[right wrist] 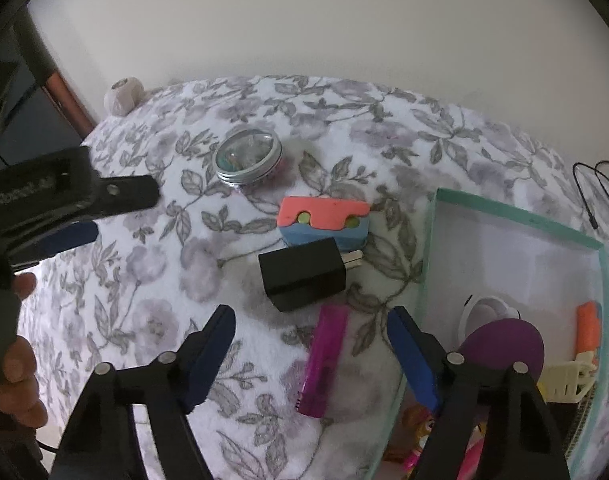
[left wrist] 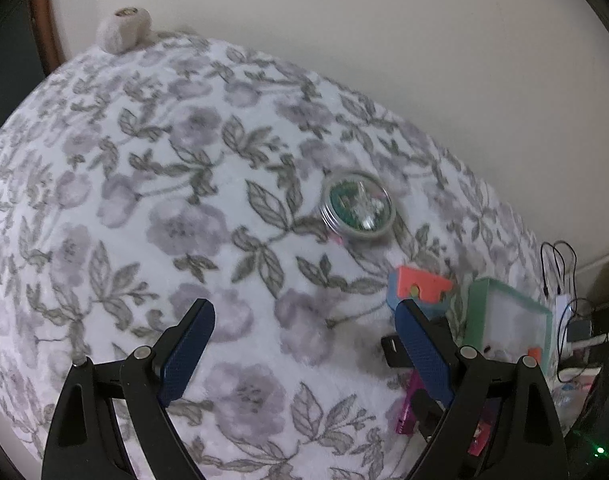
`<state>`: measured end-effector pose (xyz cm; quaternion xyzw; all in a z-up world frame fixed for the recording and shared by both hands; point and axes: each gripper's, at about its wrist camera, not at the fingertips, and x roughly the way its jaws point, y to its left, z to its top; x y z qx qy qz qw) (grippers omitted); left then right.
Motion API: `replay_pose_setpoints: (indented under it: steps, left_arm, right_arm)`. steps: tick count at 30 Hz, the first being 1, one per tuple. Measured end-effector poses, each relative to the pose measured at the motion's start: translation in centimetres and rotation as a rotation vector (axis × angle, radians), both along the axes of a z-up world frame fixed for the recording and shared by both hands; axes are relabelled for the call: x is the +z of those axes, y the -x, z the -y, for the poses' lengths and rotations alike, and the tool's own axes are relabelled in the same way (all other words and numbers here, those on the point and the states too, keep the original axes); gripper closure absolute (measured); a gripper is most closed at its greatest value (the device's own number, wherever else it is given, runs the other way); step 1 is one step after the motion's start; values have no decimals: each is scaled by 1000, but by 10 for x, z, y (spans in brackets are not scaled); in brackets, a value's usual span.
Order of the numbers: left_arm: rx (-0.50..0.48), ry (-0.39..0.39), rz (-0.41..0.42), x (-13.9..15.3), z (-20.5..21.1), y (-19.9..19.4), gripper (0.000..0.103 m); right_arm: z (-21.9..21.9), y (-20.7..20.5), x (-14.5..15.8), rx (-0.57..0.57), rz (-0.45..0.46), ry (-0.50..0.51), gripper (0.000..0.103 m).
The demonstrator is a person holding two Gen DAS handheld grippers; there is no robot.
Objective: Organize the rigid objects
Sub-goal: 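Withdraw both tools from the tray toward the remaining toys, then grasp the black charger block with the left tool while the right tool grasps the pink lighter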
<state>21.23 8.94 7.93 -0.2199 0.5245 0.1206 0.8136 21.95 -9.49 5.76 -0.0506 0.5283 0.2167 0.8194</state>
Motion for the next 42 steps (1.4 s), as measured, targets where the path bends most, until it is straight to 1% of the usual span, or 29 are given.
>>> replay_pose_setpoints:
  steps: [3,6,8,10,11,12,13,20,22,26,28,29,30,31,37,40,42]
  left_arm:
    - [-20,9,-13,-6,5,-2,11]
    - [-33,17,-11,-8,9,-3,11]
    - [-43,22,-10,-9,12,-4,11]
    - [-57,19,-14,-10,16,-5,11]
    - [-69,18,-16,-11,18,-5,11]
    - [-75,19,-17,-12,20,-6,11]
    - [-80,19,-17,-13,21,-6,11]
    - [-106,28,-11,-13,26,-8,11]
    - [-113,27,-9,-13,27,-8,11]
    - [-123,30,-14,-15,28,-9,11]
    - [-125,31,-14,-15,28,-9,11]
    - [-127,32,-15,-16,29,-9,11]
    - [-127,32,-15,-16,29,-9,11]
    - [-126,32,-15,-16,29,-9,11]
    - [-133,33,-19,-18,30,-9,11]
    - [-137,41,-23,-19,31,-10,11]
    - [-137,38,-26,-20,32,-10,11]
  right_arm:
    - [-2,0,-2,10,-21,-20,30]
    - [-5,1,-6,18,-24,5,39]
    - [-7,2,-8,22,-19,29,40]
    - [-7,2,-8,25,-19,27,40]
    - [-7,2,-8,28,-20,24,42]
    - [-7,2,-7,31,-24,18,49]
    - [-6,2,-7,35,-30,9,51]
    - [-11,4,-9,56,-36,20,51]
    - [-13,4,-10,63,-42,33,53]
    - [-14,5,-15,75,-77,29,53]
    - [-13,5,-19,74,-82,45,54]
    - [-12,4,-22,65,-90,53,55]
    - [-9,2,-24,45,-95,60,59]
    - [-7,1,-25,38,-96,58,61]
    - [5,-3,-21,17,-86,44,61]
    - [21,-8,-16,-12,-88,7,61]
    - [36,-13,-11,-53,-81,-14,61]
